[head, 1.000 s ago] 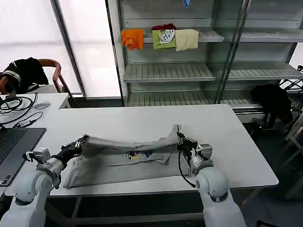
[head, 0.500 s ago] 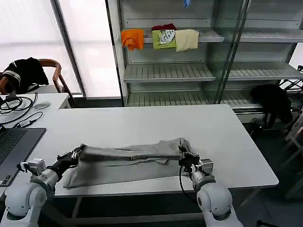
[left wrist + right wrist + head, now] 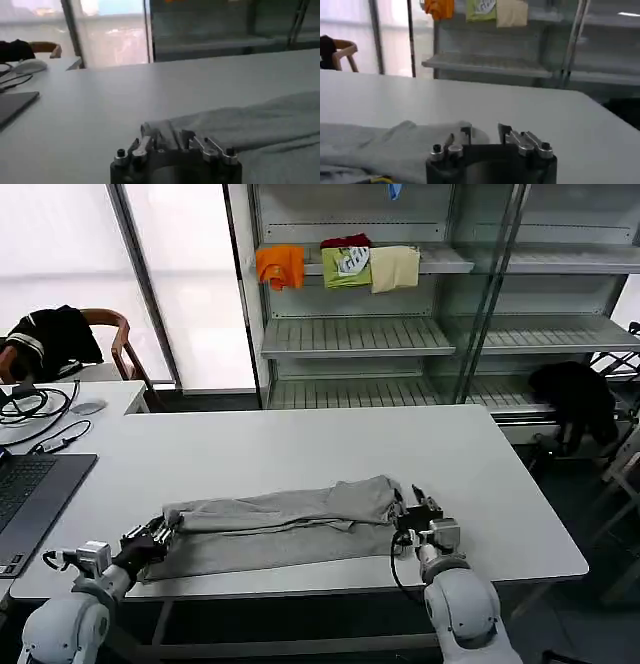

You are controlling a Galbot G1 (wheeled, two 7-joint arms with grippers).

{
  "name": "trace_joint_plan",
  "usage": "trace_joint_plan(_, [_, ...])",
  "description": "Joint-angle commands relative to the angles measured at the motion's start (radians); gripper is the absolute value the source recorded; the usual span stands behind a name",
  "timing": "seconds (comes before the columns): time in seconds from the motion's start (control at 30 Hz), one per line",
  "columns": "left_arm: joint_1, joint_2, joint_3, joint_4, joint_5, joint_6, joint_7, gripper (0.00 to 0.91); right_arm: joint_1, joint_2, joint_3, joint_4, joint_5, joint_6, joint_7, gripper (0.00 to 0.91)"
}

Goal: Fold and organize the clothes.

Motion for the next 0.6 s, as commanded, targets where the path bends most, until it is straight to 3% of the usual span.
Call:
trace_joint_plan(0.03, [0.046,-0.042,0.006,-0.021,0.095,-0.002,-0.09,0.907,0.04,-0.013,0.044,0.071,0.008,-0.001,0.012,0.907])
trace_joint_plan(0.1, [0.046,-0.045,0.004,-0.02,0.088,0.002,-0.09,0.907,0.049,-0.015,0.042,0.083,0.01,-0.001,0.006,0.907])
trace_joint_plan(0.13, [0.047,-0.045,0.002,-0.019,0.085,0.0,-0.09,0.806,0.053,-0.015,0.04,0.088,0.011,-0.001,0.003,0.907])
trace_joint_plan(0.17, [0.049,-0.045,0.002,-0.02,0.078,0.0,-0.091,0.675,0.056,-0.016,0.037,0.092,0.011,-0.001,0.001,0.907])
trace_joint_plan(0.2, [0.05,-0.046,0.001,-0.02,0.069,0.001,-0.091,0.232,0.058,-0.016,0.036,0.092,0.011,-0.001,0.0,0.907])
trace_joint_plan(0.23, [0.051,-0.048,0.001,-0.021,0.059,0.001,-0.089,0.232,0.061,-0.016,0.035,0.091,0.01,-0.001,-0.002,0.907])
trace_joint_plan(0.27, [0.052,-0.051,0.0,-0.022,0.048,0.001,-0.089,0.02,0.064,-0.015,0.034,0.089,0.011,-0.002,-0.001,0.907])
trace_joint_plan(0.6, [0.055,-0.07,0.006,-0.026,-0.063,0.008,-0.108,0.02,0.075,-0.014,0.032,0.07,0.015,-0.001,0.0,0.907])
